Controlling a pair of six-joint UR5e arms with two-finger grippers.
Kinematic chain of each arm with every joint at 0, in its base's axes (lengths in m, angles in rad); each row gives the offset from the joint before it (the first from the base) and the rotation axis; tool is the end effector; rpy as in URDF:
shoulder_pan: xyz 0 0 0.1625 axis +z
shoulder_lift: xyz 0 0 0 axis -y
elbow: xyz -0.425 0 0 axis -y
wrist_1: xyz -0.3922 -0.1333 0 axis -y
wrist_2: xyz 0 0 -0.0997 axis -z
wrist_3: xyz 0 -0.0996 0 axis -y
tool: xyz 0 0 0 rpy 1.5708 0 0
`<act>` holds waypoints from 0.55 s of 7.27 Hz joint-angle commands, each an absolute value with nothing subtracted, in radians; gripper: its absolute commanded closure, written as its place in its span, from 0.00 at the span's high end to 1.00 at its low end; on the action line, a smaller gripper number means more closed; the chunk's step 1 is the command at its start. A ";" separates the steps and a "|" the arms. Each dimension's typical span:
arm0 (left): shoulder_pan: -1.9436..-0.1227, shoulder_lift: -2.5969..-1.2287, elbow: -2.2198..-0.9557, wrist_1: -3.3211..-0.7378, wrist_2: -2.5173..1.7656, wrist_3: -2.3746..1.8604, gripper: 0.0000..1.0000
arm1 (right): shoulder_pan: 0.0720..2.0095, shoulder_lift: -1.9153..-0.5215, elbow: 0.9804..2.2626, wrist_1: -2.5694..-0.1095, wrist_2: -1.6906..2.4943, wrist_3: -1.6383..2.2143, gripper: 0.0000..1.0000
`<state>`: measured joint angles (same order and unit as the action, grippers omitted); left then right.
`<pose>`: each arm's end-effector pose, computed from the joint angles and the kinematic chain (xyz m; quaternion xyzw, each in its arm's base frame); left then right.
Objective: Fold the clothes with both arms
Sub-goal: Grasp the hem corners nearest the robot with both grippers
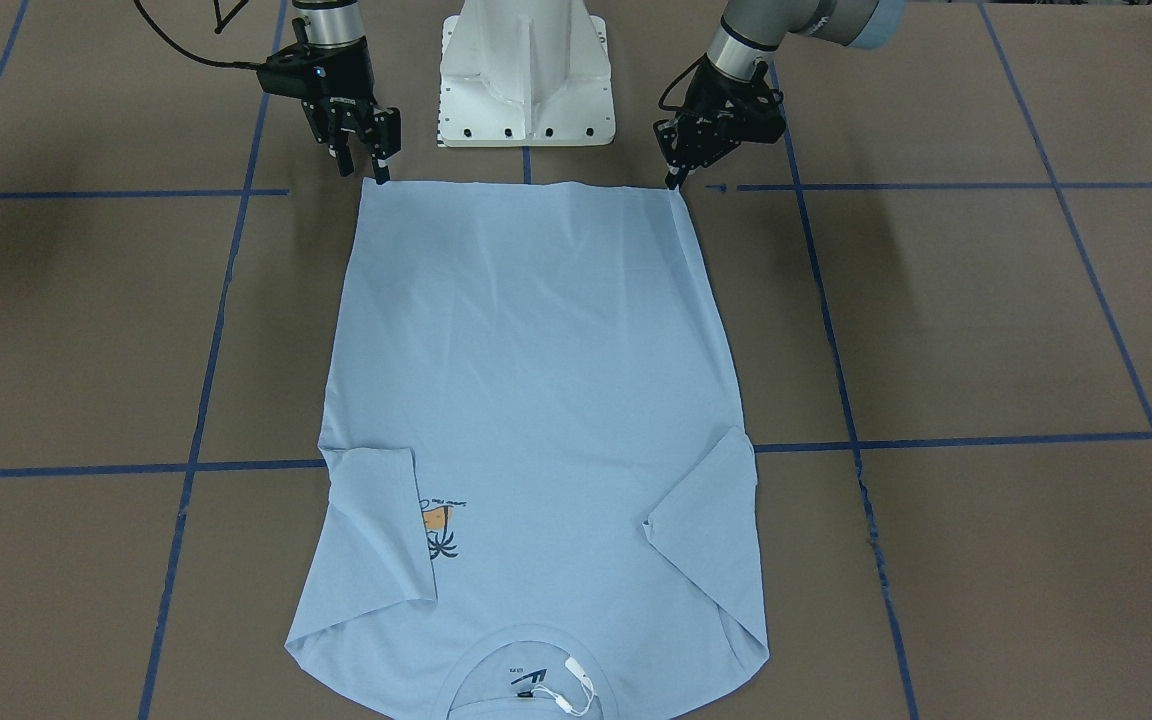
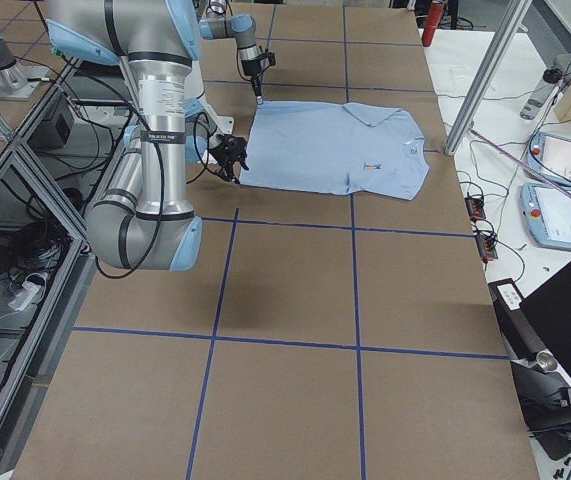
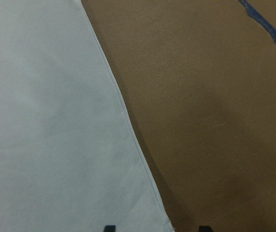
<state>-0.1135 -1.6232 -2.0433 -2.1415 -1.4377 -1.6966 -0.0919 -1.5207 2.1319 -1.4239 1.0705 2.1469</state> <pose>0.4753 -0.2016 0.3469 0.0536 0.5200 -0.1361 0.8416 -0.4896 -0.1367 0.3568 0.0997 -0.4141 0.3047 0.8519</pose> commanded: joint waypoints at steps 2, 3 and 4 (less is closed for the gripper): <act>-0.114 -1.623 -2.043 -2.141 -1.439 -1.697 0.00 | -0.110 -1.517 2.115 -1.424 1.046 2.149 0.61; -0.114 -1.623 -2.043 -2.141 -1.439 -1.697 0.00 | -0.110 -1.516 2.114 -1.425 1.042 2.149 0.57; -0.114 -1.623 -2.043 -2.143 -1.440 -1.697 0.00 | -0.117 -1.514 2.103 -1.424 1.039 2.149 0.55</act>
<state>-0.1135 -1.6230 -2.0433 -2.1418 -1.4393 -1.6966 -0.1111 -1.5161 2.1127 -1.4244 1.0435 2.1491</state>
